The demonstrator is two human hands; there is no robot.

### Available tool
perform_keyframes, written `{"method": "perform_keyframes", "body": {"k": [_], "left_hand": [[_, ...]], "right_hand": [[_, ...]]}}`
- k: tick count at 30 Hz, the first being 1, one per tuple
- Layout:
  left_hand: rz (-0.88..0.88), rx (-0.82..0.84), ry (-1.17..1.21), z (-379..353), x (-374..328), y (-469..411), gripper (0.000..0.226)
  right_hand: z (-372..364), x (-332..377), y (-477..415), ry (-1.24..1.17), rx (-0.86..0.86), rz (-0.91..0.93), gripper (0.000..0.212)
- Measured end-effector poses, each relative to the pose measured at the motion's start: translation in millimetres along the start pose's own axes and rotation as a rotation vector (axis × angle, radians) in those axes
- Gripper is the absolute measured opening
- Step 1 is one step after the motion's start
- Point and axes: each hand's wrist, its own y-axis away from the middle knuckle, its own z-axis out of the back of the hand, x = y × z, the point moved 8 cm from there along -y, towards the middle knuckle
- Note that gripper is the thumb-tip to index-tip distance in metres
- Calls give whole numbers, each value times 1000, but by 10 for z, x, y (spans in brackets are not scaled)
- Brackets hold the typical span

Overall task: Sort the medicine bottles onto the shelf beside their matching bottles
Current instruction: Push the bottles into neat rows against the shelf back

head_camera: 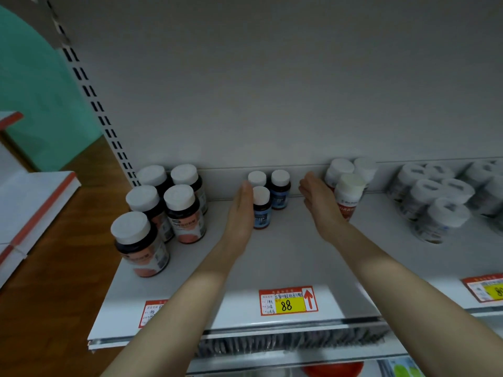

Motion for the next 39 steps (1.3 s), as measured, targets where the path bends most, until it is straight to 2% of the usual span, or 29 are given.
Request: {"method": "perform_keyframes", "body": {"k": [3,5,9,11,13,16,21,22,25,27,29,32,39], "left_hand": [[-71,-22,-51,-39,-185,63,32],[-109,-45,-96,-119,-325,97,25],[-173,-51,-163,-352,-533,144,36],[-187,-41,-179,-495,-567,148,42],[-179,-27,-186,-672,-553,140,46],[-117,-30,-143,-944,-454,135,46],[-55,-101,-80,-1295,-223,74,25],[-28,-113,-63,-1335,-152,57,27],[100,-111,1,-1419,137,6,48],[145,-105,24,-1458,294,-30,52],[183,-101,61,-1492,392,-80,55],[215,-71,51,-1584,485,-186,57],[179,63,146,-1776,570,-342,55]], "right_hand": [[91,285,140,-46,-12,23,26],[211,481,208,-103,-27,62,25],[593,823,362,-119,-102,127,39],[827,913,382,-141,-132,144,38],[1074,957,377,-164,-165,150,35],[1436,946,325,-153,-188,150,42],[1855,794,119,-102,-168,127,41],[1906,756,69,-93,-167,125,40],[1959,610,-87,-89,-153,120,30],[1934,470,-196,-53,-146,123,32],[1865,327,-298,-8,-130,123,23],[1758,172,-383,64,-113,105,42],[1493,-133,-545,72,30,67,52]]}}
